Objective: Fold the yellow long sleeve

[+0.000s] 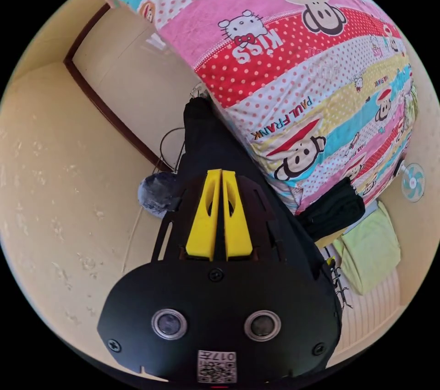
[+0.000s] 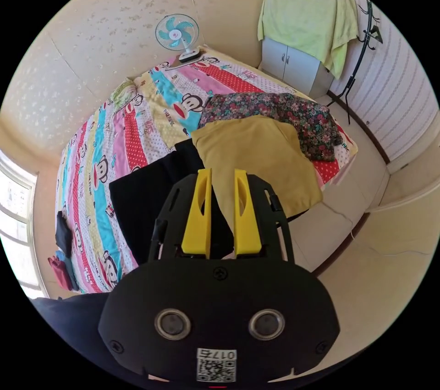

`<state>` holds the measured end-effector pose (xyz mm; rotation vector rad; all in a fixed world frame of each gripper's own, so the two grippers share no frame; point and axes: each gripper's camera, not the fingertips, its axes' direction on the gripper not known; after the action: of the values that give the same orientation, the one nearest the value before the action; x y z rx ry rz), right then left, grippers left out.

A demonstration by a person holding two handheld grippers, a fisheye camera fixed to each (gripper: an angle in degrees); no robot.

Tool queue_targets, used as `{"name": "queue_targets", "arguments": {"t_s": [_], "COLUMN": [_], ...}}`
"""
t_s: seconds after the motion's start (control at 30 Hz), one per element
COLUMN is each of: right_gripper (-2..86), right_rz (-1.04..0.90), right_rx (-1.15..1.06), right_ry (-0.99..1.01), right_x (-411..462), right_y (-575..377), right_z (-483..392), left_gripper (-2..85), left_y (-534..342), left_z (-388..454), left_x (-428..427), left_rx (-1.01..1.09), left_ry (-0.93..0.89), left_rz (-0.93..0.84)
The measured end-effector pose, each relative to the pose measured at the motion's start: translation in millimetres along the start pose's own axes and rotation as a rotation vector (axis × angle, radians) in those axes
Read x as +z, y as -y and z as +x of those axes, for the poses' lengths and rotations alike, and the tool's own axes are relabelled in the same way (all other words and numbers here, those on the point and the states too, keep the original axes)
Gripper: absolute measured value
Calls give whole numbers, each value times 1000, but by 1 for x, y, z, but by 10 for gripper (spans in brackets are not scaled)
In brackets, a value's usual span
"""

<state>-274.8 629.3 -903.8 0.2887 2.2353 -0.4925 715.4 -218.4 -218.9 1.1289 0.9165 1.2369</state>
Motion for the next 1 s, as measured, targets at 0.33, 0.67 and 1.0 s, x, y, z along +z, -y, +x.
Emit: {"name": "queue_targets", "arguments": {"t_s": [0.33,0.67,1.0], "right_gripper": [41,21,119], "right_rz": [-385,-84,-95], "right_rx": [165,-533,-368], "right_ry": [48,1007,1071], "right_x": [119,-15,25], "right_y": [34,73,115], "right_z": [131,72,89], "left_gripper": [-6,-5,49], "left_y": [-32,-19,3], "left_z": [24,88,175], "left_x": [55,78,93], "left_rx": [33,290,627], "left_ry": [39,182,69], "left_rz": [42,106,114]}}
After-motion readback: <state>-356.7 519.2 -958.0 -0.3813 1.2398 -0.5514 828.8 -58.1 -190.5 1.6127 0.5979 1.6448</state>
